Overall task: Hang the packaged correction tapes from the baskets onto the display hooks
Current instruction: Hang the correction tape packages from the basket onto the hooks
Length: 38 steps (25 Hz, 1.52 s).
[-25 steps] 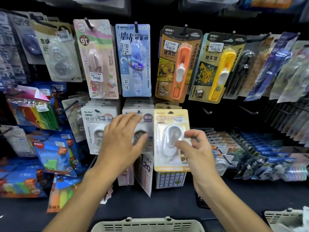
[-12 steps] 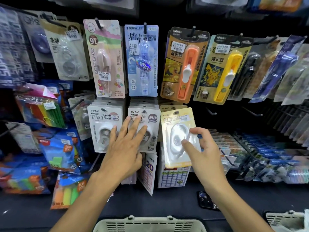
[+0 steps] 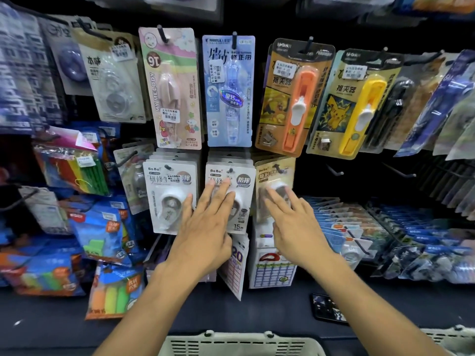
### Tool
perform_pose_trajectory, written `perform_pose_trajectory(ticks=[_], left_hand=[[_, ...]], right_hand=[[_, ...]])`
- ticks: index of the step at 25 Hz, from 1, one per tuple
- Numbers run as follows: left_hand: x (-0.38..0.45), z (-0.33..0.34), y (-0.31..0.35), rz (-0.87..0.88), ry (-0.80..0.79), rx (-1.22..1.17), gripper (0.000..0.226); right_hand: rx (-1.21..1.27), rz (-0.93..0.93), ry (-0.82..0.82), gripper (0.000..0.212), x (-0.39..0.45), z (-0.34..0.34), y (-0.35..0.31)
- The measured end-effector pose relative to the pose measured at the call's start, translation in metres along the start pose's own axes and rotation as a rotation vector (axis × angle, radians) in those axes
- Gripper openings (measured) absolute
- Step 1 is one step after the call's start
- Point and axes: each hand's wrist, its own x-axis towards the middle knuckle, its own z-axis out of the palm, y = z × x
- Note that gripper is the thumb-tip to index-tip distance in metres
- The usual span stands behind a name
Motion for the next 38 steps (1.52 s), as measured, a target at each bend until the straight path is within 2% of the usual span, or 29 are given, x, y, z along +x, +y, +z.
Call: perform_pose_trajectory(ticks=[4, 7, 10, 12, 14, 15, 18, 19, 20, 21, 24, 26, 28, 29, 31, 32, 35, 36, 38], left_hand=[[0.002, 0.000, -0.004, 0.012, -0.003, -0.010, 0.086], [-0.005, 0.002, -0.006, 0.015, -0.016, -0.015, 0.090], [-0.025, 0.010, -0.009, 0.065, -0.025, 0.005, 0.089], [-0.044, 0.027, -0.010, 0.064, -0.089, -0.023, 0.086], [-0.072, 0.056, -0.007, 0.000, -0.283, -0.177, 0.075], [-0.091, 0.076, -0.005, -0.016, -0.434, -0.232, 0.068], [-0.166, 0.146, -0.004, 0.018, -1.078, -0.175, 0.062], [-0.191, 0.164, -0.008, -0.001, -1.252, -0.137, 0.062], [-0.212, 0.180, -0.012, -0.043, -1.358, -0.115, 0.061], [-0.228, 0.193, -0.018, -0.082, -1.397, -0.096, 0.060], [-0.244, 0.218, -0.032, -0.165, -1.356, -0.094, 0.055], [-0.236, 0.228, -0.033, -0.239, -1.284, -0.187, 0.049], [-0.223, 0.238, -0.026, -0.283, -1.175, -0.290, 0.042], [-0.218, 0.242, -0.022, -0.289, -1.125, -0.324, 0.040], [-0.213, 0.250, -0.011, -0.295, -1.050, -0.385, 0.037], [-0.214, 0.254, -0.006, -0.296, -1.031, -0.407, 0.035], [-0.219, 0.263, 0.006, -0.278, -0.994, -0.407, 0.036], [-0.221, 0.264, 0.009, -0.280, -0.958, -0.421, 0.042], [-0.222, 0.263, 0.016, -0.295, -0.874, -0.530, 0.075]], right_hand=[[0.016, 0.011, -0.123, 0.077, 0.040, 0.008, 0.009], [0.068, 0.007, -0.143, 0.071, 0.041, 0.014, 0.008], [0.277, 0.035, -0.065, 0.060, -0.012, 0.041, -0.004], [0.421, 0.127, -0.083, 0.050, -0.069, 0.079, -0.019], [0.520, 0.264, -0.212, 0.038, -0.126, 0.123, -0.035], [0.549, 0.322, -0.334, 0.034, -0.152, 0.145, -0.042], [0.576, 0.387, -0.889, 0.042, -0.225, 0.198, -0.054], [0.563, 0.381, -0.995, 0.049, -0.245, 0.211, -0.054], [0.537, 0.377, -0.994, 0.055, -0.259, 0.222, -0.050], [0.494, 0.392, -0.899, 0.060, -0.267, 0.230, -0.045], [0.335, 0.460, -0.548, 0.073, -0.255, 0.244, -0.033], [0.501, 0.619, -0.483, 0.075, -0.239, 0.251, -0.026], [0.762, 0.788, -0.544, 0.070, -0.233, 0.261, -0.021], [0.840, 0.802, -0.611, 0.065, -0.234, 0.265, -0.022], [0.806, 0.691, -0.771, 0.050, -0.240, 0.274, -0.034], [0.735, 0.662, -0.799, 0.046, -0.243, 0.277, -0.044], [0.647, 0.711, -0.759, 0.039, -0.238, 0.276, -0.064], [0.633, 0.722, -0.759, 0.031, -0.230, 0.269, -0.065], [0.683, 0.824, -0.725, 0.018, -0.213, 0.254, -0.058]])
